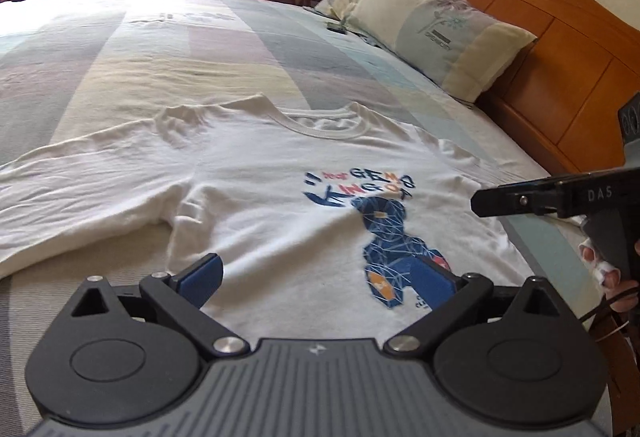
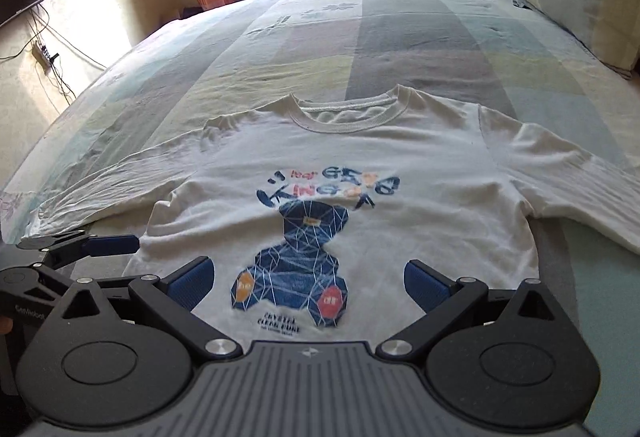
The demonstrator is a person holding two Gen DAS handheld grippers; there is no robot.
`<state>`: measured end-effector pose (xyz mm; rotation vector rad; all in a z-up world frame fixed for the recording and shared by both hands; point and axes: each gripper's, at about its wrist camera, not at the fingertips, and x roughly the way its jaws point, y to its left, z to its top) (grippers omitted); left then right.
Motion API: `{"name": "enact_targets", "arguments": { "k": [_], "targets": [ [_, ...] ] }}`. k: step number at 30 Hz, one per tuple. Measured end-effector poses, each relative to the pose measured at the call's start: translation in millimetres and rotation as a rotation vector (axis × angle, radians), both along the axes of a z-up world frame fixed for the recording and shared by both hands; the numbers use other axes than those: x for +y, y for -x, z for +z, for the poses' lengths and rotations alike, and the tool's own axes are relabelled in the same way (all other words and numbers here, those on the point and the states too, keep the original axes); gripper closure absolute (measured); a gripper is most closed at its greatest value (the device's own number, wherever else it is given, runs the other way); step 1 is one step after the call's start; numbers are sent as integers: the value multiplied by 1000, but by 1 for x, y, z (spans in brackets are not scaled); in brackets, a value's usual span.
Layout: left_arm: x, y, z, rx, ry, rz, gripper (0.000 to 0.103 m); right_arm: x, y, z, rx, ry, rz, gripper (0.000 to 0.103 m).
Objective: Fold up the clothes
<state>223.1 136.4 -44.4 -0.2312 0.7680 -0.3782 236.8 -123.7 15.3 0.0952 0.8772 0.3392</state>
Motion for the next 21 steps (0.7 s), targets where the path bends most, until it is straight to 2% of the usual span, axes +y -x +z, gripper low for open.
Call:
{"name": "enact_targets", "arguments": {
  "k": [2, 5, 9, 15, 18, 21],
  "targets": [
    [22, -2, -3, 22, 46, 37, 3, 17, -32, -3, 26, 26, 3, 0],
    [38, -4, -7, 64, 35, 57, 3, 45, -77, -16, 89, 66, 11, 0],
    [40, -1, -12, 107, 55, -32, 3, 84, -118, -36, 154, 147, 47, 0],
    [25, 6, -8, 79, 46, -137, 3, 118, -150, -68, 258, 230, 109, 0],
    [25, 5, -8, 75, 61, -143, 3, 127, -159, -80, 229, 284, 117, 0],
    [27, 3, -9, 78, 71, -137, 3, 132, -173, -80, 176, 289, 108, 0]
  ]
}}
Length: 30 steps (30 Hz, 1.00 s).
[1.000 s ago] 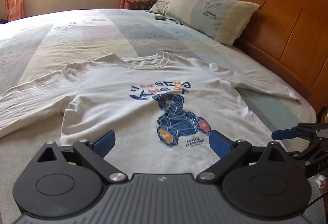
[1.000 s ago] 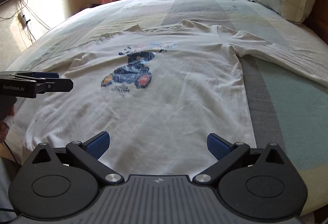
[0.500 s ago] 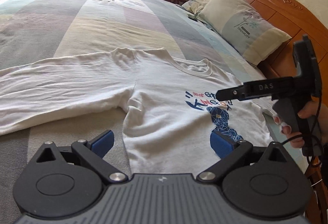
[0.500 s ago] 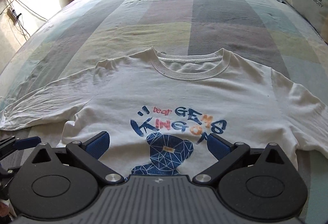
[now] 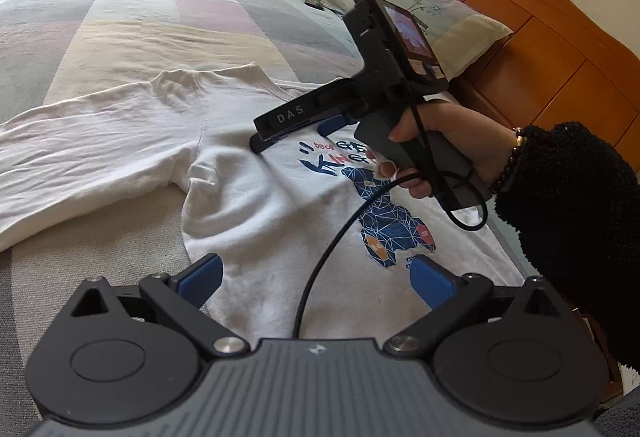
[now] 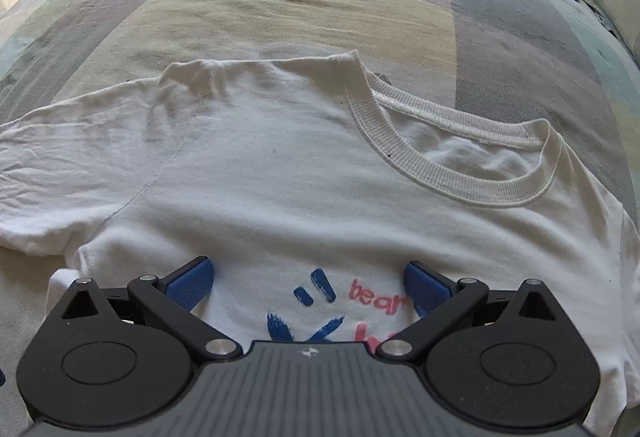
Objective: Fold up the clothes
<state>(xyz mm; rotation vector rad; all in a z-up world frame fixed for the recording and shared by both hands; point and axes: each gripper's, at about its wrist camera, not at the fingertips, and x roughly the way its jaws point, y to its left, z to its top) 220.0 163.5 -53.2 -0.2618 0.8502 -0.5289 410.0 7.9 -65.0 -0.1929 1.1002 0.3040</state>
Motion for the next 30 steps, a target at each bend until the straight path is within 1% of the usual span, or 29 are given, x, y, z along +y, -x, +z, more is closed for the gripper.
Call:
{"name": "enact_targets", "arguments": {
  "k": [5, 8, 10, 13, 15, 17, 18, 20, 22, 26, 30],
  "targets": [
    [4, -3, 0, -1, 11, 14, 3, 5, -31, -4, -32, -35, -29, 0],
    [6, -2, 2, -9, 22, 18, 3, 8, -38, -3, -32, -33, -39, 0],
    [7, 2, 5, -26, 30, 14, 3, 10, -35, 2, -32, -26, -28, 0],
    [8, 9, 11, -52, 74, -15, 3, 12, -24, 16, -41, -75, -14, 0],
    [7, 12, 13, -65, 95, -33, 3, 18, -22, 17, -12, -105, -11, 0],
    [7, 14, 14, -69, 93, -41, 3, 26, -24, 9, 21, -106, -18, 0],
    [6, 15, 14, -70, 87, -43, 3, 31, -27, 4, 17, -91, -25, 0],
    [6, 16, 13, -69, 78, -46, 3, 39, -33, -6, -22, -49, -37, 0],
    [7, 16, 13, -67, 78, -45, 3, 44, -42, -8, -58, -35, -44, 0],
    [7, 16, 16, -77, 104, -54, 3, 46, -66, -6, -83, -56, -44, 0],
    [2, 18, 19, -91, 109, -73, 3, 43, -73, -5, -111, -70, -17, 0]
  ]
}}
